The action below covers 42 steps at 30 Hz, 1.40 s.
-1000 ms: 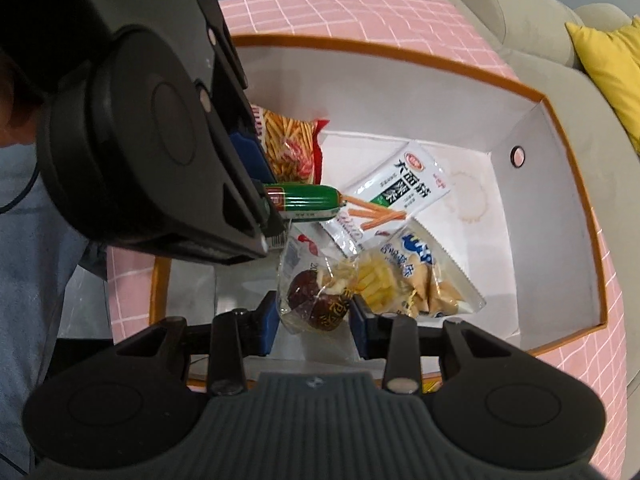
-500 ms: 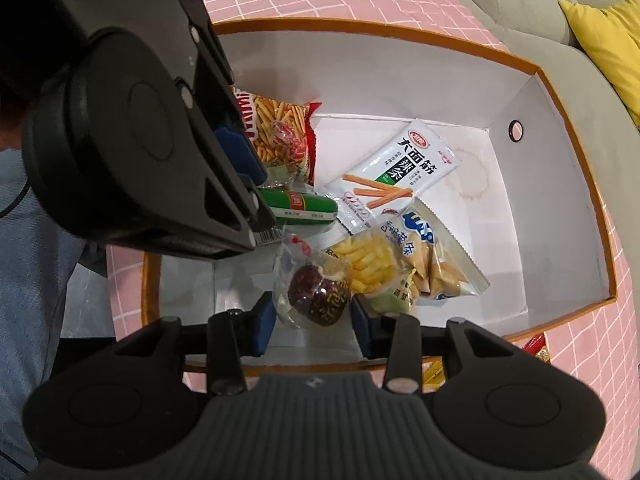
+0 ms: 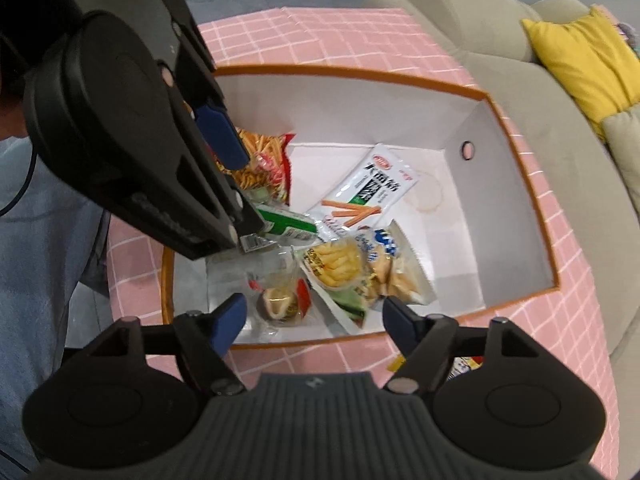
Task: Organize snacks
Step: 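Carry the sausage and chocolate-ball bag over the box and open both tools inside, then withdraw both tools from the box toward the remaining snacks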
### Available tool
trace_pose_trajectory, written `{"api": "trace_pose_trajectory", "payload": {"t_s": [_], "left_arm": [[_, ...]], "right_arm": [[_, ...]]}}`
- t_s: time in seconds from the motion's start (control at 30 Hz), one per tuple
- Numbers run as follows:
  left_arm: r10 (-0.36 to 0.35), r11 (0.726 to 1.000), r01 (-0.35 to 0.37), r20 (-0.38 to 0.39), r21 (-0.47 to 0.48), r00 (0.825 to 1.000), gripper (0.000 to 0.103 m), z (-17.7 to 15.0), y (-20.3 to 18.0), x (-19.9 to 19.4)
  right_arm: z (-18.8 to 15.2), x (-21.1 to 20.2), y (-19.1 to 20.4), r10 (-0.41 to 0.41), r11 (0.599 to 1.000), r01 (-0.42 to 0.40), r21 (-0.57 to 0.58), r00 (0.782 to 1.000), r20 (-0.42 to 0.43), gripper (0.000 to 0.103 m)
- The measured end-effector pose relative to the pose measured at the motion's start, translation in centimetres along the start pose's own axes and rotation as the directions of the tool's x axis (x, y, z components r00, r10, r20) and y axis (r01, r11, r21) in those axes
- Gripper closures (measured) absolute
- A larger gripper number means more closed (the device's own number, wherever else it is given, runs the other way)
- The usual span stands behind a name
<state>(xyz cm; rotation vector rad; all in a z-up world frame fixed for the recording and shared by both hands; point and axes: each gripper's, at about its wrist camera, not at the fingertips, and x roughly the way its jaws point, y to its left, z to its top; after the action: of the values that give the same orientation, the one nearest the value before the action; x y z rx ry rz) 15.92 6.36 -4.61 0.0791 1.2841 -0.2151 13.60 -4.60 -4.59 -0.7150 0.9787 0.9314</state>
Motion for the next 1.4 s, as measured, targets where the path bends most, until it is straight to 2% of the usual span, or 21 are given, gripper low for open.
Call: {"api": "trace_pose_trajectory", "payload": {"t_s": [0.43, 0.67, 0.87, 1.03, 1.2, 1.3, 1.4], "left_arm": [[0.010, 0.997, -0.019, 0.122, 0.070, 0.992, 0.051, -1.0, -4.6, -4.2], [-0.031, 0.994, 0.006, 0.230, 0.109, 0.973, 0.051, -1.5, -7.9, -6.6], [-0.063, 0.991, 0.023, 0.315, 0.129, 0.947, 0.051, -2.3, -11.1, -7.5], [-0.094, 0.991, 0.052, 0.357, 0.124, 0.929, 0.051, -2.9, -13.5, -7.3], [-0.133, 0.990, 0.101, 0.387, 0.102, 0.913, 0.051, -3.2, -15.0, -6.3], [-0.141, 0.990, 0.119, 0.406, 0.078, 0.903, 0.053, -3.6, -15.6, -5.4], [-0.139, 0.990, 0.121, 0.406, 0.072, 0.903, 0.053, -3.9, -16.2, -4.2]], "right_arm": [[-4.1, -6.5, -0.3, -0.062, 0.986, 0.037, 0.160, 0.987, 0.148, 0.029], [-8.0, -8.9, -0.7, -0.144, 0.949, 0.081, 0.304, 0.971, 0.190, 0.029], [-11.7, -10.1, -1.0, -0.265, 0.873, 0.134, 0.469, 0.938, 0.224, 0.029], [-15.2, -10.5, -1.2, -0.332, 0.779, 0.131, 0.614, 0.916, 0.226, 0.029], [-18.6, -10.2, -1.0, -0.412, 0.683, 0.172, 0.710, 0.893, 0.179, 0.029], [-20.4, -9.6, -0.8, -0.432, 0.633, 0.173, 0.755, 0.888, 0.158, 0.029], [-22.0, -9.0, -0.5, -0.448, 0.592, 0.181, 0.785, 0.884, 0.134, 0.029]]}}
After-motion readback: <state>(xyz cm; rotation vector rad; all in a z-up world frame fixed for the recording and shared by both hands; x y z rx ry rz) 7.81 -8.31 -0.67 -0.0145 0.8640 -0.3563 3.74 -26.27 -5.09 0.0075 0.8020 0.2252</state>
